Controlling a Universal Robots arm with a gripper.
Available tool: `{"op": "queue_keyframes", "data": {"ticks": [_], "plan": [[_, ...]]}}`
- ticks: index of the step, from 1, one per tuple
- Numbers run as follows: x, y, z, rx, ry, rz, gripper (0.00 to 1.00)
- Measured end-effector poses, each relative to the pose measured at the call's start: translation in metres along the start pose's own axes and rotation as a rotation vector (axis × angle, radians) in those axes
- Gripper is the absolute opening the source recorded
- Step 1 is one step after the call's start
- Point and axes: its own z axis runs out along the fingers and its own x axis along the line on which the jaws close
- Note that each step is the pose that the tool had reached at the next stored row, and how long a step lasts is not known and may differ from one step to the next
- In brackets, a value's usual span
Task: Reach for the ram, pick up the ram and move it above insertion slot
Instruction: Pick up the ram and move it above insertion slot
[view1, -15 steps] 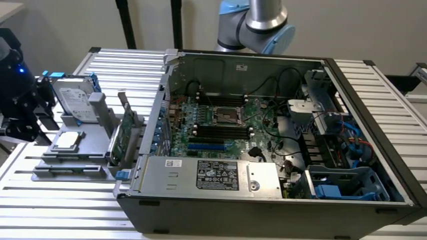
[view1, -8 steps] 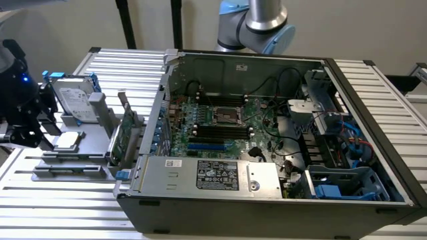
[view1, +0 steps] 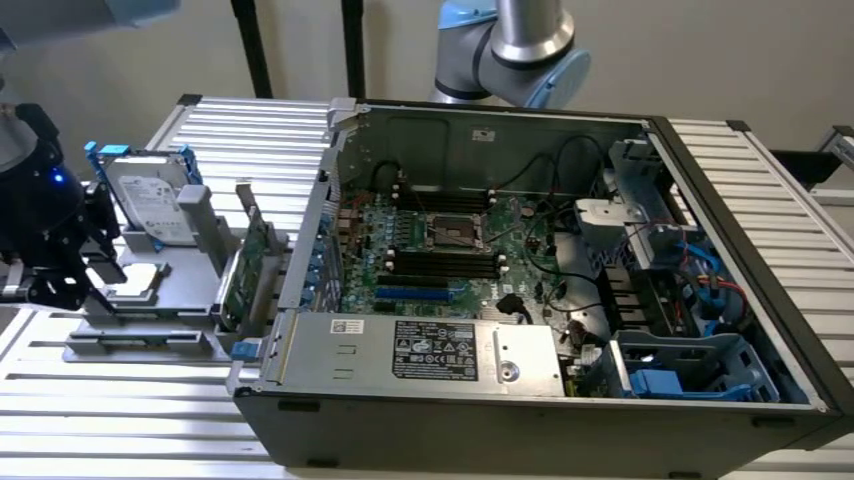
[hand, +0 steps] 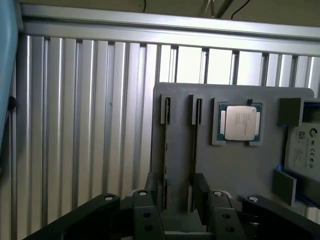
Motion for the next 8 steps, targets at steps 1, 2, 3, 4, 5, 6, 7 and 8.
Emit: {"op": "queue_keyframes", "data": {"ticks": [1,2,3,4,5,6,7,8], "plan": [[0.001,0.0,0.0018,0.0,0.0,0.0,0.42],[0.001,0.0,0.0036,0.0001,0.0,0.0,0.42],[0.002,0.0001,0.0054,0.0001,0.0,0.0,0.42],[0.002,0.0001,0.0072,0.0001,0.0,0.0,0.42],[0.003,0.0001,0.009,0.0001,0.0,0.0,0.42],[0.003,0.0,0.0107,0.0001,0.0,0.0,0.42],[0.003,-0.0001,0.0126,0.0001,0.0,0.0,0.42],[0.004,-0.0004,0.0143,0.0,0.0,0.0,0.42]]}}
